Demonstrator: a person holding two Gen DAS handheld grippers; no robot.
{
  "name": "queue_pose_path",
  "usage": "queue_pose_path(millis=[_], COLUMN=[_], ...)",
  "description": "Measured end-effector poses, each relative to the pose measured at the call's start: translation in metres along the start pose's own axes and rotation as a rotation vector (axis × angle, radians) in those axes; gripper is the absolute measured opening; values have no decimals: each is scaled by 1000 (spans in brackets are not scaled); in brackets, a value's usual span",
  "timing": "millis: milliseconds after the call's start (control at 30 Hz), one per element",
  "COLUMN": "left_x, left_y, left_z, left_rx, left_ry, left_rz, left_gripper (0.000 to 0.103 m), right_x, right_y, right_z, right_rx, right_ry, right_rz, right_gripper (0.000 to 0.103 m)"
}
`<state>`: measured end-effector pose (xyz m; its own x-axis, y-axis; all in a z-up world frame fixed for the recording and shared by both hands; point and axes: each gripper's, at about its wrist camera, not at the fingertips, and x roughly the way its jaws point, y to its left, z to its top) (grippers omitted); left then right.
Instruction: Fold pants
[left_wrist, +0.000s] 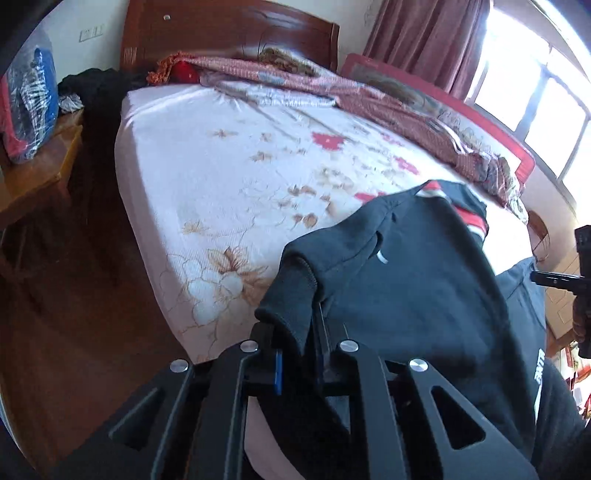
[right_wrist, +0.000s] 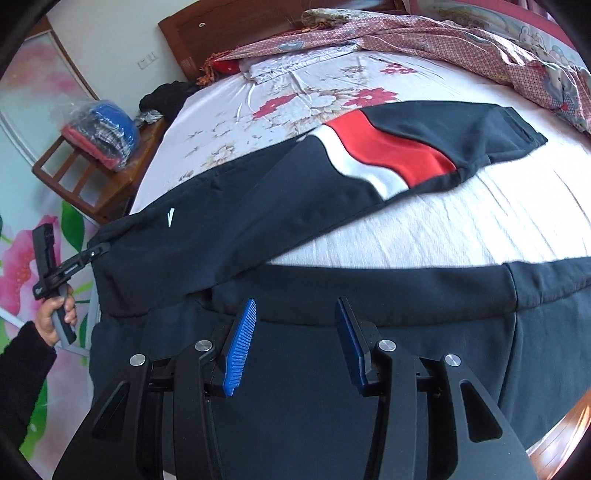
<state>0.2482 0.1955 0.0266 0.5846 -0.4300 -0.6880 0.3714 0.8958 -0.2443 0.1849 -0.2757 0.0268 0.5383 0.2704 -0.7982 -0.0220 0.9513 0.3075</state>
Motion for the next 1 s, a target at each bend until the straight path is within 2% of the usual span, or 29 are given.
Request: queue_pose_path(millis=[100,167,233,333,400,500,600,633,667,700,733,767,900,1000], left_x=[-41,-63,-83,-104,-112,-123,-133,-135,-136,-136,-136,-135,-130,-131], left_y=[-12,-20,-27,-40,-49,-59,-69,-72,-73,-73,-72,-69,-56,-59], left_z=[13,19,21,15,7,-4,-13,-16,-18,-21,-24,-28,-44,-58], left_rx=[-62,-88,-127,-137,-131,-123,-114,-103,-97,-96,-100,-112,-167,-153], left_ry=[-126,-187,-247,-285,-290,-292,-296,-294,-290,-284,-279,-277,-266,-249], left_rz=[-45,-61,-115,-165,-193,-218,-245,-242,-238,-239,-231,-216,-182,-153], left_gripper=[10,10,10,10,10,10,10,10,10,10,10,10,10,12], right_x=[8,21,42,74,90,117,135,136,135,135,132,127,77,24], right_y=[-8,-22,-39,-70,-89,-113,-123,-122,-119,-115,-115,-116,-131,-136], right_z=[50,87,121,160,173,181,185,187,188,187,184,179,152,119], right_rx=[17,92,186,403,553,736,807,794,741,687,656,639,617,607], right_ry=[-10,0,40,86,82,124,126,112,100,102,100,87,-20,-93], right_rz=[-1,-5,68,103,116,120,142,135,110,78,78,81,159,231], right_gripper=[44,78,79,79,79,79,79,73,46,35,18,12,11,11])
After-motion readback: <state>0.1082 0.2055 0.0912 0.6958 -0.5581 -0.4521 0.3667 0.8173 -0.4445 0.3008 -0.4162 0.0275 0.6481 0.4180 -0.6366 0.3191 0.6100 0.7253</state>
